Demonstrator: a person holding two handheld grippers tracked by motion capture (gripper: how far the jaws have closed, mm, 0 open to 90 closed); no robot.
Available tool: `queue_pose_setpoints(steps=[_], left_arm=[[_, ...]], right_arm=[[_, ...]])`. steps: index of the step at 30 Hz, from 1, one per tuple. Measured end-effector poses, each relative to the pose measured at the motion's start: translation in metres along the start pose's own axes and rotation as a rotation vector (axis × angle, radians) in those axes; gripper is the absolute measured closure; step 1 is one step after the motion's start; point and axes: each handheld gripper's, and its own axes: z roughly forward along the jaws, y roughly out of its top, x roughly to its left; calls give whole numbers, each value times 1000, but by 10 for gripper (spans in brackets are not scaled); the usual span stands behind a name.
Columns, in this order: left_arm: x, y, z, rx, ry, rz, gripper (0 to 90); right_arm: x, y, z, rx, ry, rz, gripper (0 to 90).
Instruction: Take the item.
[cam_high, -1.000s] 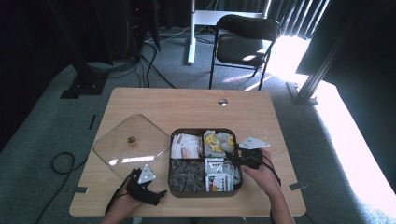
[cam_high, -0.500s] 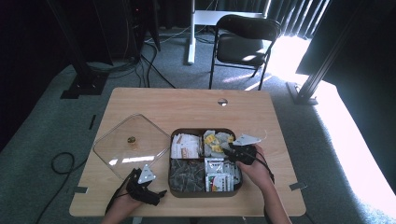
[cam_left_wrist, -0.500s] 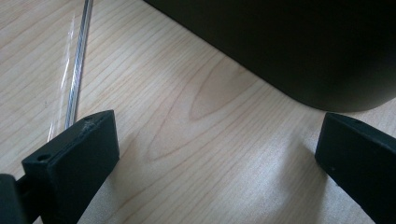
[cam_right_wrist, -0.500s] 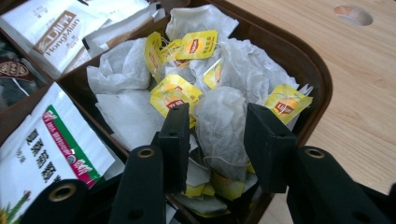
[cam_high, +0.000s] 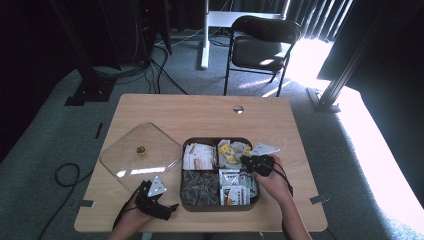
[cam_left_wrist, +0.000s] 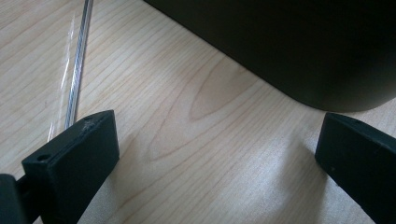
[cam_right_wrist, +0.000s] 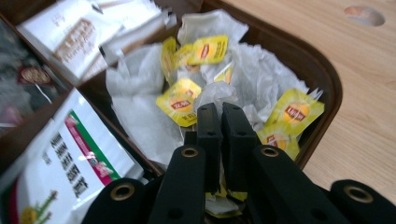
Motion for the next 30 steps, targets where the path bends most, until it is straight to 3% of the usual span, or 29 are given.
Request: queue_pose_setpoints(steps=[30], left_arm=[[0,0,0,-2,1,0,0]], right_arm=[[1,35,-46,-164,33,28,886]])
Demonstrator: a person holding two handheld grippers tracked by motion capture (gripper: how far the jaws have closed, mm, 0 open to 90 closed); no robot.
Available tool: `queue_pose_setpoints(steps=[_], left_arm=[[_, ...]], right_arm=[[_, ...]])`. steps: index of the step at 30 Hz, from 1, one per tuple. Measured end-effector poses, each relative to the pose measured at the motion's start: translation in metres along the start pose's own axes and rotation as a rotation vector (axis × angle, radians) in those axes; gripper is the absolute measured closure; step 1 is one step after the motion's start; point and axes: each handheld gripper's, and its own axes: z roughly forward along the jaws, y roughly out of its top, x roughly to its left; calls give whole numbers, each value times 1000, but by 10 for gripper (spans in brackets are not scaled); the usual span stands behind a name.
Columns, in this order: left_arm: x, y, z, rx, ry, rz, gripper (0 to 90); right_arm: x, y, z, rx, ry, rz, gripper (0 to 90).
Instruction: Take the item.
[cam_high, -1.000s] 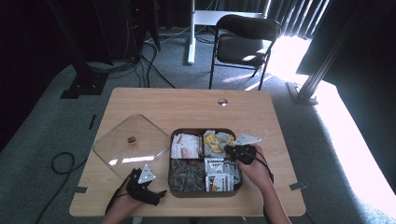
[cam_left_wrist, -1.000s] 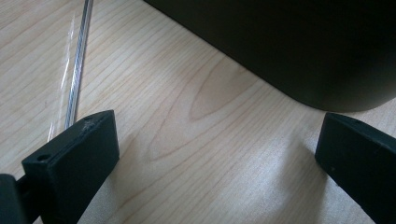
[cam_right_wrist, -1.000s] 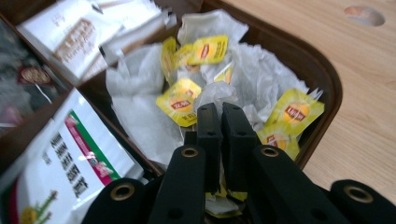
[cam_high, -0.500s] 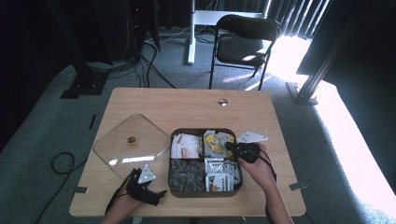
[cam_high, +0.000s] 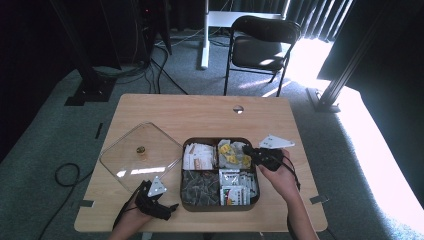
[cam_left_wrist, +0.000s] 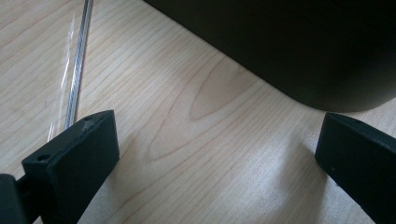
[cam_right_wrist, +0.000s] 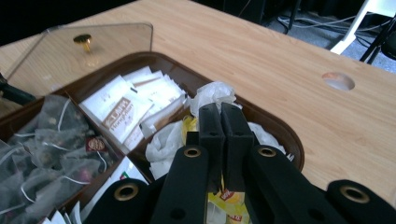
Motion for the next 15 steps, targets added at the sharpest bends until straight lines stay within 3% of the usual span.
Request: queue_pose_setpoints(steps=[15], left_arm=[[0,0,0,1,0,-1,0]], right_arm=[[-19,16,-19,-49,-37,23,887]])
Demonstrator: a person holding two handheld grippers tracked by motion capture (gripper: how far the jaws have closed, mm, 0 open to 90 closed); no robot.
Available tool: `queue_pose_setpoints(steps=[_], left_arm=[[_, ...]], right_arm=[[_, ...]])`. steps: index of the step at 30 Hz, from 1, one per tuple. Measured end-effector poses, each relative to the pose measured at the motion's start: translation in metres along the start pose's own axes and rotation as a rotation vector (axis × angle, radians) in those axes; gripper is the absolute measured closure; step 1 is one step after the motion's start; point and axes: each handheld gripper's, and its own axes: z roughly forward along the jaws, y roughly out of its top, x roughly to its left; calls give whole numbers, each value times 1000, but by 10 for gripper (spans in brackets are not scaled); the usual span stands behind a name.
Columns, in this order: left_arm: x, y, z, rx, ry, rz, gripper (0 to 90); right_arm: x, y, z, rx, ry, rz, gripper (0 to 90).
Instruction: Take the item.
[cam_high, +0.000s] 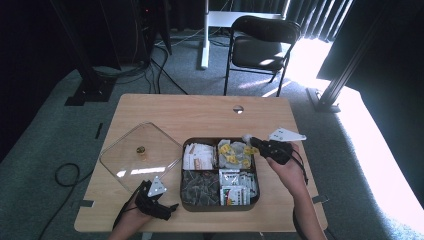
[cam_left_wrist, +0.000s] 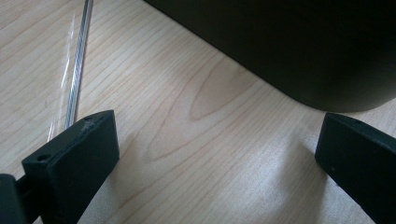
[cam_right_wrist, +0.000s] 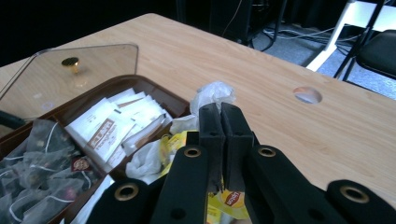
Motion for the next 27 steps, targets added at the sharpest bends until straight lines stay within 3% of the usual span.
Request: queue_pose_setpoints(steps=[14,27], left_arm=[[0,0,0,1,-1,0,0],[0,0,0,2,0,2,0]], right_arm=[[-28,6,-17,-22,-67,30,887],[-55,-3,-22,-1,-139,61,886]])
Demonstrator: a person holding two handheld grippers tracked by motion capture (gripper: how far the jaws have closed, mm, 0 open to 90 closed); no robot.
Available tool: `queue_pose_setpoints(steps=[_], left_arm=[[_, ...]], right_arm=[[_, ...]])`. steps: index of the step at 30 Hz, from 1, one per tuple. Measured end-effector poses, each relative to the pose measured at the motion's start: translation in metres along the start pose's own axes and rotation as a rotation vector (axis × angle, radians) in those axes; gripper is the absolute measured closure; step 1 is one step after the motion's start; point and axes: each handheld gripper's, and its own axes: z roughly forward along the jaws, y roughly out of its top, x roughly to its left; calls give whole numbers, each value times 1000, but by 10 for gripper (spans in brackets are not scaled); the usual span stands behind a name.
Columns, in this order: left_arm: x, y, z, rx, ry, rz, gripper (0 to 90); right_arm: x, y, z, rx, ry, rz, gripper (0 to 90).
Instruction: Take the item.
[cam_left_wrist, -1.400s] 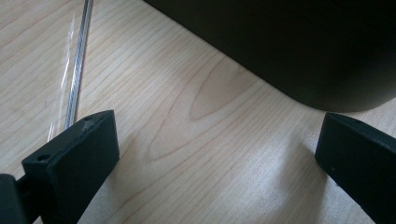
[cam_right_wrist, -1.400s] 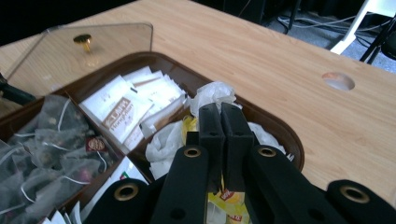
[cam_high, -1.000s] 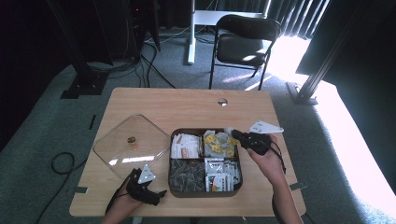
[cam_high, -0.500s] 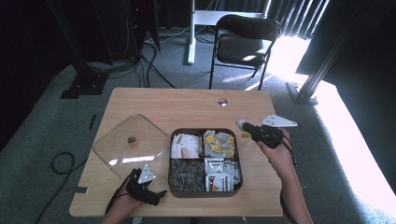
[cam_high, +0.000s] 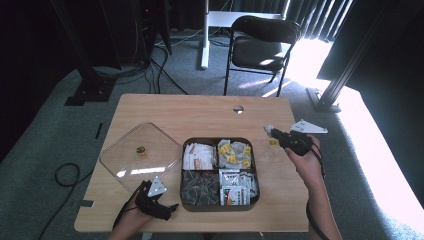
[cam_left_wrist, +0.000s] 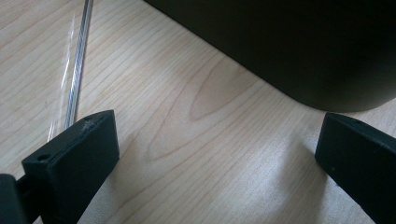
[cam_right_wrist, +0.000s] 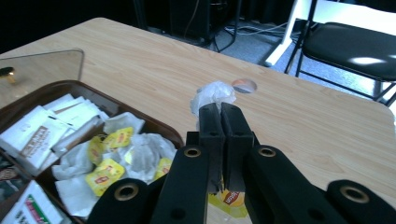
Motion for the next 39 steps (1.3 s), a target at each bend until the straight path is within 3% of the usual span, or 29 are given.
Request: queue_pose_setpoints(steps=[12,24,32,39], left_arm=[[0,0,0,0,-1,-1,0],[0,0,0,0,0,-1,0],[0,0,0,1,1,-2,0],[0,0,0,1,1,-2,0]], right_arm=[[-20,-7,5,12,-43,40,885],[-26,-21,11,36,-52,76,879],[-28,-28,12,54,-38,89,798],[-25,-29,9,47,-13,89,667]])
